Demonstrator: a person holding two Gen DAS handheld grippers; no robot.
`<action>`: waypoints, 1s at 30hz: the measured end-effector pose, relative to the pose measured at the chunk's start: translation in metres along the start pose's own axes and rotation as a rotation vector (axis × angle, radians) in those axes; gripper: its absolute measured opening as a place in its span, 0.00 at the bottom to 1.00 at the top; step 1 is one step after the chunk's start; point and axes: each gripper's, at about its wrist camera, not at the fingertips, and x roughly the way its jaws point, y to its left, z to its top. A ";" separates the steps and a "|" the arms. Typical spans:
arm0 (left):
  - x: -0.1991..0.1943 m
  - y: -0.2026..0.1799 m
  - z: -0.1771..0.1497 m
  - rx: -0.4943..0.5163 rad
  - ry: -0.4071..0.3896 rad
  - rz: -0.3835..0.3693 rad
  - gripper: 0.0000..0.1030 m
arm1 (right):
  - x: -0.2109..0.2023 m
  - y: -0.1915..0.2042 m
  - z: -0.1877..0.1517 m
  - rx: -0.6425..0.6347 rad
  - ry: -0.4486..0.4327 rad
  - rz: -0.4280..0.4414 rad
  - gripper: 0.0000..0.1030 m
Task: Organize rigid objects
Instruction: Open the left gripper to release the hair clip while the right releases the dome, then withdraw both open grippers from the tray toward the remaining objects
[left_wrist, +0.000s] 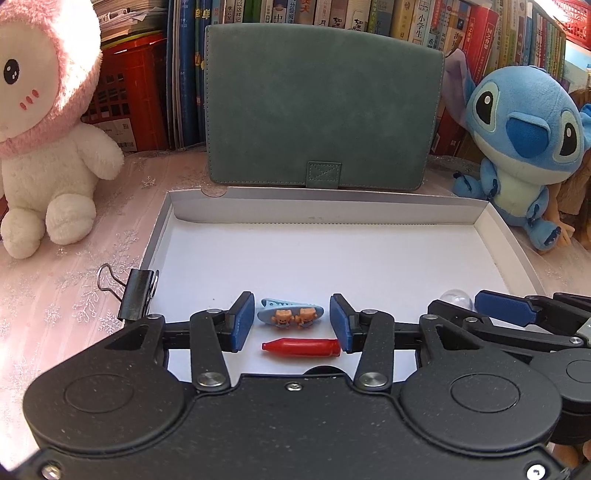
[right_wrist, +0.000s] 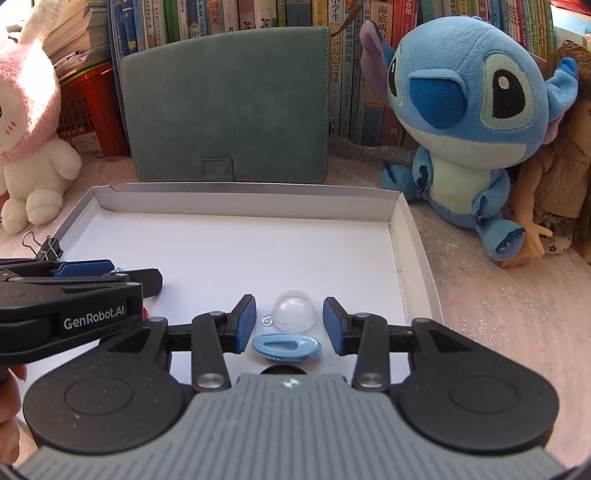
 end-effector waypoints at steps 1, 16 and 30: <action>-0.004 0.001 0.000 -0.003 0.004 -0.005 0.48 | -0.003 -0.001 -0.001 0.007 -0.006 -0.002 0.59; -0.093 0.016 -0.034 0.022 -0.145 -0.050 0.83 | -0.092 -0.015 -0.034 -0.010 -0.228 0.059 0.90; -0.158 0.042 -0.114 -0.019 -0.222 -0.089 0.86 | -0.160 -0.012 -0.106 -0.059 -0.348 0.112 0.96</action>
